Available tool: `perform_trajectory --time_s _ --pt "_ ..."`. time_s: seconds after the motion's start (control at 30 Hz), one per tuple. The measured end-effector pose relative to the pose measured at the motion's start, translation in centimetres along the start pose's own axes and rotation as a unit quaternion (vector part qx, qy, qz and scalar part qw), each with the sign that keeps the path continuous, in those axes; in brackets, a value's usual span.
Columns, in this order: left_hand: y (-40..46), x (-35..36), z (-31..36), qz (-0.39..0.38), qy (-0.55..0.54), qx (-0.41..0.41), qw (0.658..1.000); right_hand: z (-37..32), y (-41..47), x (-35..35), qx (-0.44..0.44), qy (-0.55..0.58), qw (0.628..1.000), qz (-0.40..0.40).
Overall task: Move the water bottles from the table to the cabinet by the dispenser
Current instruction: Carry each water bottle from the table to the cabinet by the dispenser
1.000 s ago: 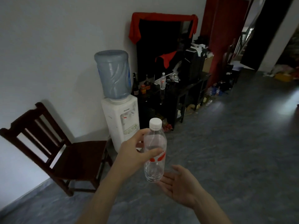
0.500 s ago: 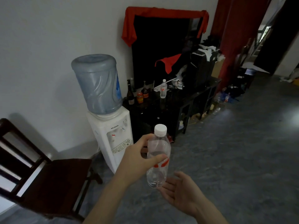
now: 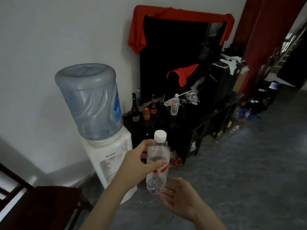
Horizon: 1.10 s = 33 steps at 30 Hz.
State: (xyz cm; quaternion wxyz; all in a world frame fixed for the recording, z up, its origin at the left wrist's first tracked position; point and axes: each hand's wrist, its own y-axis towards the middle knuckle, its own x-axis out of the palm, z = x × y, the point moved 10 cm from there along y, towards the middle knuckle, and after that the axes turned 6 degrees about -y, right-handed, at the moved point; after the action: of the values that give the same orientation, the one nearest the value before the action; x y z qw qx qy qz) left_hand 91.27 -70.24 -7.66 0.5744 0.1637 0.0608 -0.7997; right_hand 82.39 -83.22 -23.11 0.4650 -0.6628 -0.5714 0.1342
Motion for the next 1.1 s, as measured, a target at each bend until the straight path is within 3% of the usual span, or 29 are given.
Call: perform_trajectory --time_s 0.33,0.87,1.1 --pt "14.2 -1.1 -2.8 -0.02 -0.005 -0.015 1.0 -11.2 10.1 1.2 0.011 -0.006 1.0 0.008" --pt "32.6 -2.4 -12.8 0.053 0.004 -0.105 0.993 -24.7 29.7 2.1 0.124 -0.05 0.991 -0.001" --pt "39.9 -2.3 -18.4 0.078 0.017 -0.136 0.987 -30.2 39.1 1.7 0.127 -0.068 0.989 0.009"
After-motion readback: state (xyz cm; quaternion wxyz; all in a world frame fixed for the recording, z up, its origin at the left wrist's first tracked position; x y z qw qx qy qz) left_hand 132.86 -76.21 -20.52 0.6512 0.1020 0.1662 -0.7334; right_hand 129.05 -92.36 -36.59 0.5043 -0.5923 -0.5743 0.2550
